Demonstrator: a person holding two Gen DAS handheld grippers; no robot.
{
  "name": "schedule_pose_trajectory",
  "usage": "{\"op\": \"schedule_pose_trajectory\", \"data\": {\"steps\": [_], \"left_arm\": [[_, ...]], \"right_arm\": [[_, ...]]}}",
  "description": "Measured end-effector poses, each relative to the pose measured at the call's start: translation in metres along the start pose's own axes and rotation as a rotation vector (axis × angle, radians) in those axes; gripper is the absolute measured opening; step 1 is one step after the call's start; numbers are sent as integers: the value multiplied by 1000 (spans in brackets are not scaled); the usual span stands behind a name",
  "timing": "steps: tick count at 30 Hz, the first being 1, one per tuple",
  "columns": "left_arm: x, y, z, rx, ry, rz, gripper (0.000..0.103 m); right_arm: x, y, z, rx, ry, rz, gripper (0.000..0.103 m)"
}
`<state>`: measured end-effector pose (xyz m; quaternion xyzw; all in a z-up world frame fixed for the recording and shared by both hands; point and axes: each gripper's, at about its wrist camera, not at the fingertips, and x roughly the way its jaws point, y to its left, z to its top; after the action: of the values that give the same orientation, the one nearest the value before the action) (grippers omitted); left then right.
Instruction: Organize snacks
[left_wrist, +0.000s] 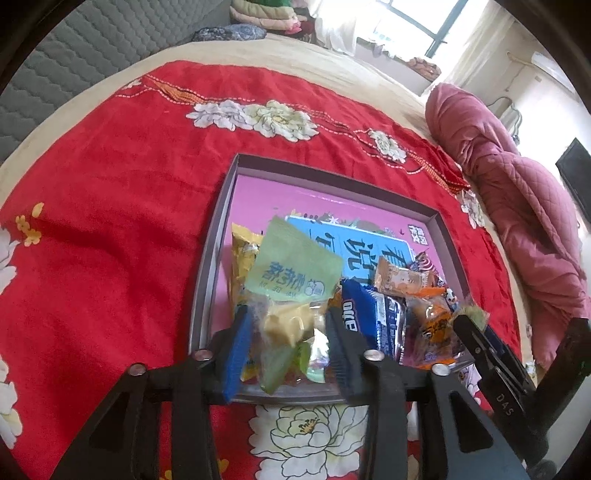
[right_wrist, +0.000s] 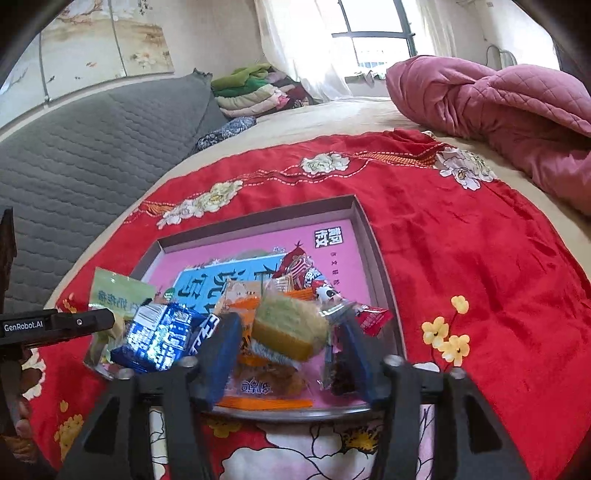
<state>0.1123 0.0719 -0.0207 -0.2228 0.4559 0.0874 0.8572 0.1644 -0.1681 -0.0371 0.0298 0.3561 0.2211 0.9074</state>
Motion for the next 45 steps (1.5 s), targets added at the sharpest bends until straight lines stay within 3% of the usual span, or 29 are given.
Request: {"op": "schedule_pose_trajectory", "data": {"steps": [14, 23, 28, 33, 38, 45], "left_arm": [[-38, -3, 0, 31, -85, 54, 62], [-73, -6, -19, 73, -114, 68, 68], [-79, -12, -42, 90, -90, 84, 72], [-80, -16, -71, 66, -49, 88, 72], [-77, -32, -93, 139, -20, 98, 72], [-74, -41, -102, 169, -1, 92, 72]], "right_arm": [[-40, 2, 6, 15, -113, -11, 73], [-62, 2, -3, -6, -123, -34, 77], [-77, 13, -11, -2, -83, -13, 81], [-94, 23, -27, -13, -20, -44, 86], [-111, 26, -40, -45, -9, -81, 91], [-113, 30, -49, -75, 23, -121, 93]]}}
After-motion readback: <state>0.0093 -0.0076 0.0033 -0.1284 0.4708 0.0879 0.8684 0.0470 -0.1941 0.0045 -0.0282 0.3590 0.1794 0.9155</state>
